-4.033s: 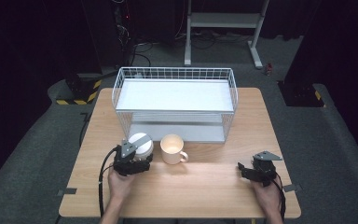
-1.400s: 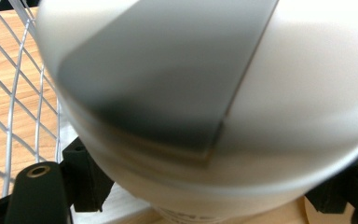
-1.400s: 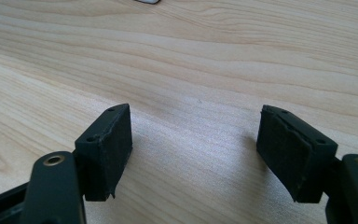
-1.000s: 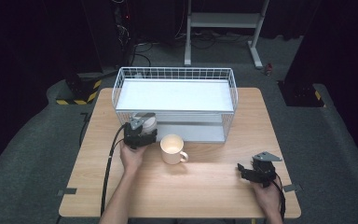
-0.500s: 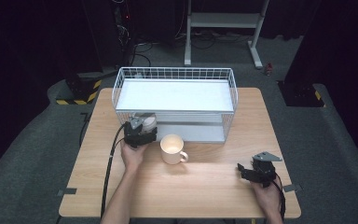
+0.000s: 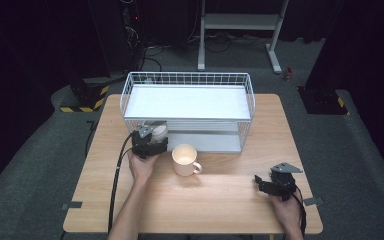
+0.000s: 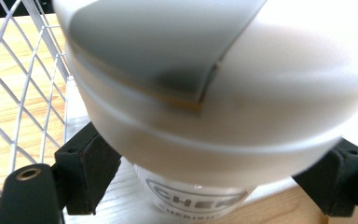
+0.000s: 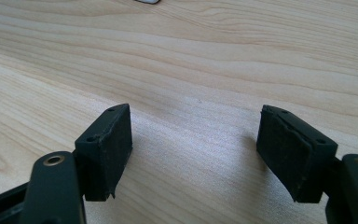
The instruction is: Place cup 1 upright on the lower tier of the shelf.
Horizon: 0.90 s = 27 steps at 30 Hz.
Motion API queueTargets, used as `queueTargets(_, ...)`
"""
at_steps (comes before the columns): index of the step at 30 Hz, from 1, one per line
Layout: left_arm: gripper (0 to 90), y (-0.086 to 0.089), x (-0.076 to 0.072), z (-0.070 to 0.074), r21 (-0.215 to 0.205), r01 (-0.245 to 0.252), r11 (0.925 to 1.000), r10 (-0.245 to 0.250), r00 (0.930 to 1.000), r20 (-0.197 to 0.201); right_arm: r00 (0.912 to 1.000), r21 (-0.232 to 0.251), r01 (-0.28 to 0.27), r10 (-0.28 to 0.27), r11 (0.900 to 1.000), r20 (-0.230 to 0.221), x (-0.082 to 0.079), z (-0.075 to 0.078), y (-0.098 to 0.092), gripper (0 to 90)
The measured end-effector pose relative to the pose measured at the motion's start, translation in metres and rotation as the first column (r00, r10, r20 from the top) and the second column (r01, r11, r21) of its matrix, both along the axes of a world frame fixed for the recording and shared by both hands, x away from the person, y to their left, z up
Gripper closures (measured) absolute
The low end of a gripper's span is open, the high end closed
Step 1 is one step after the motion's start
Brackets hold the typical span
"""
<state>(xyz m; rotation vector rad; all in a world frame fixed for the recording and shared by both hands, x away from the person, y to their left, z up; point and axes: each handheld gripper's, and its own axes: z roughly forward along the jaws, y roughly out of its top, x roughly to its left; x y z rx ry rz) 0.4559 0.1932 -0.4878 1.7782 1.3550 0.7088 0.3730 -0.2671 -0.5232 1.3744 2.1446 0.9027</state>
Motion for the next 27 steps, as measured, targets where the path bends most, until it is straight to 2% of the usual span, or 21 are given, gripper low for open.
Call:
queueTargets(3, 15.1, 0.000, -0.003, 0.002, 0.001, 0.001, 1.0000, -0.001, 0.9999, -0.010, 1.0000, 0.000, 0.000, 0.000, 1.000, 0.000, 0.000, 0.000, 0.000, 27.1)
queueTargets(9, 17.0, -0.002, -0.011, 0.007, 0.027, 0.012, 0.9996, -0.012, 0.9999, -0.002, 1.0000, 0.000, 0.000, 0.000, 1.000, 0.000, 0.000, 0.000, 0.000, 27.1)
queueTargets(12, 19.3, 0.000, -0.014, 0.008, 0.008, 0.005, 1.0000, -0.005, 1.0000, 0.008, 1.0000, 0.000, 0.000, 0.000, 1.000, 0.000, 0.000, 0.000, 0.000, 27.1)
queueTargets(17, 20.6, 0.005, -0.020, 0.004, 0.020, -0.004, 0.9998, 0.004, 0.9999, -0.010, 1.0000, 0.000, 0.000, 0.000, 1.000, 0.000, 0.000, 0.000, 0.000, 27.1)
queueTargets(24, 27.2, 0.004, -0.028, 0.001, 0.024, -0.008, 0.9997, 0.008, 0.9998, -0.020, 1.0000, 0.000, 0.000, 0.000, 1.000, 0.000, 0.000, 0.000, 0.000, 27.1)
queueTargets(26, 30.2, 0.002, -0.031, 0.000, 0.040, -0.016, 0.9991, 0.017, 0.9996, -0.023, 1.0000, 0.000, 0.000, 0.000, 1.000, 0.000, 0.000, 0.000, 0.000, 27.1)
queueTargets(27, 31.8, 0.001, -0.032, -0.002, 0.052, -0.024, 0.9984, 0.026, 0.9989, -0.038, 1.0000, 0.000, 0.000, 0.000, 1.000, 0.000, 0.000, 0.000, 0.000, 27.1)
